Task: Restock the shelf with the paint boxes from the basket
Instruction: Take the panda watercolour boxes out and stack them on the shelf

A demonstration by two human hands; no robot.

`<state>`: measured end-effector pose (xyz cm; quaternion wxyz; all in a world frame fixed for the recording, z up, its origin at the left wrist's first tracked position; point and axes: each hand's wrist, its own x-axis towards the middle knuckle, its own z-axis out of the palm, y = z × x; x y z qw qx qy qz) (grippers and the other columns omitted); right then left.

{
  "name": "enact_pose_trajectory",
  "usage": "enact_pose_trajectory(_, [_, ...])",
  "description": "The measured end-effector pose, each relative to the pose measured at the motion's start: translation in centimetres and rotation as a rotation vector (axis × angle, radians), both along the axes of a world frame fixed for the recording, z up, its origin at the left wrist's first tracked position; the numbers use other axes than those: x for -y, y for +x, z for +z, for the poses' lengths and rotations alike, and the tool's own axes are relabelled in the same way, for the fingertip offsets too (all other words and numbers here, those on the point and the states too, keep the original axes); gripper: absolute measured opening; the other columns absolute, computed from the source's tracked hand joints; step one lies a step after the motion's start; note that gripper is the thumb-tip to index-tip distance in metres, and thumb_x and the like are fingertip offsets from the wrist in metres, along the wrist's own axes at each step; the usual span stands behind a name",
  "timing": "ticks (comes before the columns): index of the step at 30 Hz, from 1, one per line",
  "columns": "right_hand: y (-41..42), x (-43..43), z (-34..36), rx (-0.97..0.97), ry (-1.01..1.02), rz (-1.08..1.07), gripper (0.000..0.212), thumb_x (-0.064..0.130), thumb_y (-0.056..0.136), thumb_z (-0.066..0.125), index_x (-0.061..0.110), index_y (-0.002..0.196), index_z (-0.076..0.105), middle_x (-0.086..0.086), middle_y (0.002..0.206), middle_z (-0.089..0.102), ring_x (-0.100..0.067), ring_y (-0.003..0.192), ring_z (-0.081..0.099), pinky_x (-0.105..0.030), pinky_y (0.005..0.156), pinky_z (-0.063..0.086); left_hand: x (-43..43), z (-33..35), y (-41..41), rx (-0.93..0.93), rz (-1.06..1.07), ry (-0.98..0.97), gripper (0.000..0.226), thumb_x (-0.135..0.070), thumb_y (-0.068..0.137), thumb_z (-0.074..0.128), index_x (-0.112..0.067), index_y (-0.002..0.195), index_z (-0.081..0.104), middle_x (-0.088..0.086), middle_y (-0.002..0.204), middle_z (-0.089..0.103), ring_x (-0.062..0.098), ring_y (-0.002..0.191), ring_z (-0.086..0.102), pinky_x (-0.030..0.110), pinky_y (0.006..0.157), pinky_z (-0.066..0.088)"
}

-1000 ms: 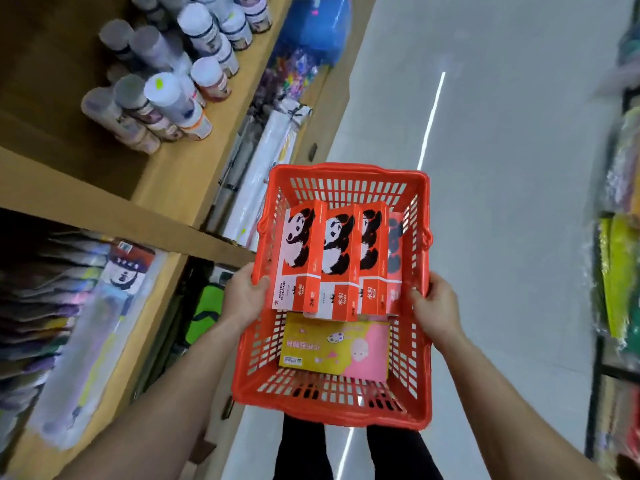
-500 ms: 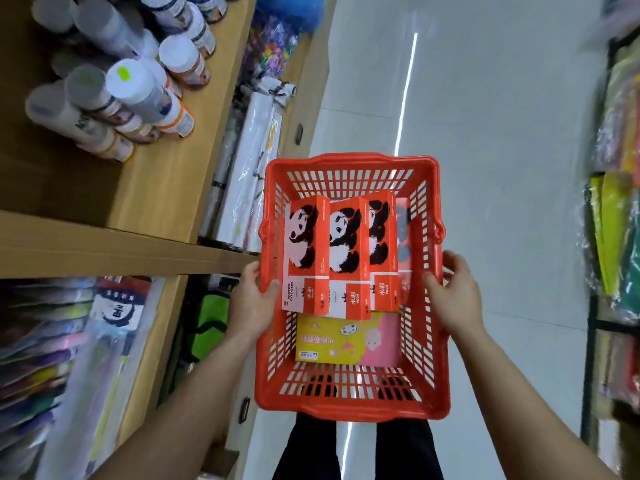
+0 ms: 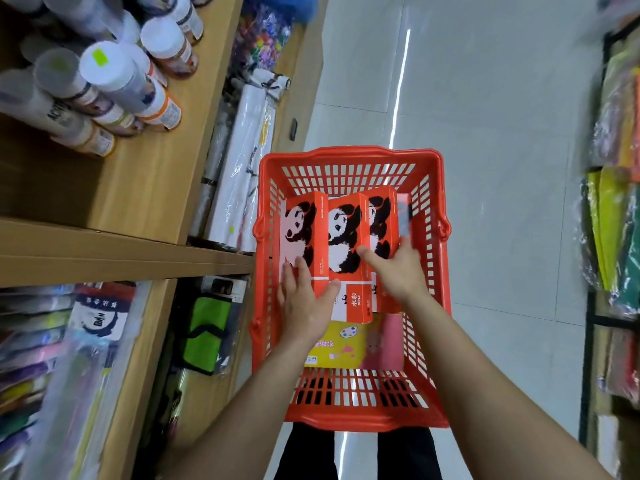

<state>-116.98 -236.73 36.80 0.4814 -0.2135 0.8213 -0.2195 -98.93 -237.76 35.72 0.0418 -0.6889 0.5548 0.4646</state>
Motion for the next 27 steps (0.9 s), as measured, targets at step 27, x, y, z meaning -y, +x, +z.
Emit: enact_pose_trajectory(27, [-1.1,-2.9,-1.4,0.135,-0.203,-0.171,0.076,0.031,0.074,0.093,0.029,0.129,0.041,0.020,0.110,0.064,0.002,0.096,0.066,-0.018,0.077,0.052,-0.7,-0.7,1.6,-0.214,0.175,0.031,0.117,-0.047,0.072,0.086,-0.027,0.161,0.012,0.000,0.166,0.019,0.027,0.151,0.026,0.051,0.119,0.031])
